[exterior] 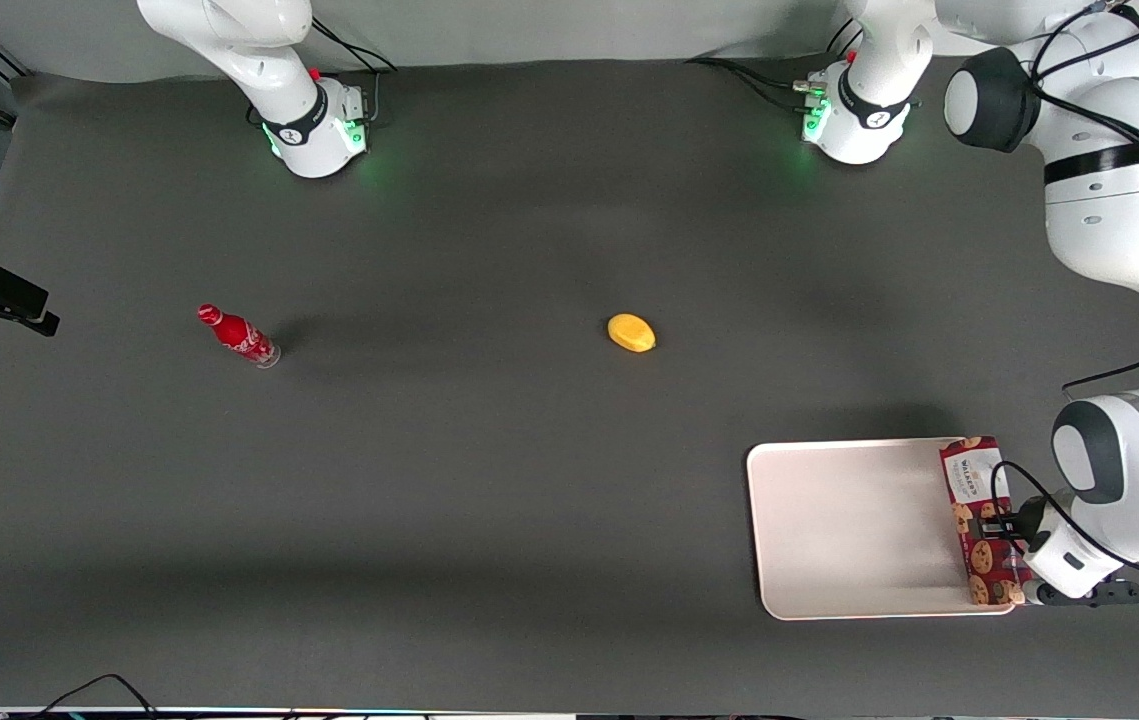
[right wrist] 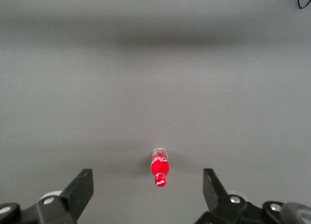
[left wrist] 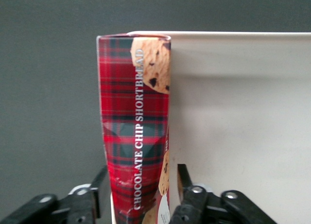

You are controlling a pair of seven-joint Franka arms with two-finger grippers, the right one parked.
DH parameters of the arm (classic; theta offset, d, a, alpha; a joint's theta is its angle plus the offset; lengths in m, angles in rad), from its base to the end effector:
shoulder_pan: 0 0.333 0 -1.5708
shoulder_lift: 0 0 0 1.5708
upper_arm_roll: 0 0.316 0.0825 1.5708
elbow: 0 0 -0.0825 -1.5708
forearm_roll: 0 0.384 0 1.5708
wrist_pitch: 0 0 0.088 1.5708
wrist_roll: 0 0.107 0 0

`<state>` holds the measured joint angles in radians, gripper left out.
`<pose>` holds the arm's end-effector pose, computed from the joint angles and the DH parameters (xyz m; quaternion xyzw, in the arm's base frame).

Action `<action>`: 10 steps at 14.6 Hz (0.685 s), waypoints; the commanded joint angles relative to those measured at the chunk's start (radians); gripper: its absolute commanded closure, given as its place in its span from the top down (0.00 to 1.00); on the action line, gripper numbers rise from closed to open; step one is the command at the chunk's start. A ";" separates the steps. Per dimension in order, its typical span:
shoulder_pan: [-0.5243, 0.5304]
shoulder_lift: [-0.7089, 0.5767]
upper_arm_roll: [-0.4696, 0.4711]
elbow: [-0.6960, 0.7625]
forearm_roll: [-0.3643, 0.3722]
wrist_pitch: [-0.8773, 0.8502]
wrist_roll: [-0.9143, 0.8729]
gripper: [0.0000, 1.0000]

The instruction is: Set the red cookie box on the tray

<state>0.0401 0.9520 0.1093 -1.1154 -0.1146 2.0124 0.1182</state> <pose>0.7603 0.0816 0.2293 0.9995 0.0197 -0.0240 0.0094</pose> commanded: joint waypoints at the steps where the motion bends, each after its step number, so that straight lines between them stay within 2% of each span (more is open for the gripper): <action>1: 0.007 -0.050 0.006 -0.007 -0.010 -0.020 0.011 1.00; 6: 0.015 -0.163 0.009 -0.010 -0.030 -0.165 0.002 1.00; 10: 0.017 -0.297 0.009 -0.052 -0.010 -0.300 -0.008 1.00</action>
<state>0.0591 0.7671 0.1132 -1.1034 -0.1291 1.7829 0.1175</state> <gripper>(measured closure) 0.000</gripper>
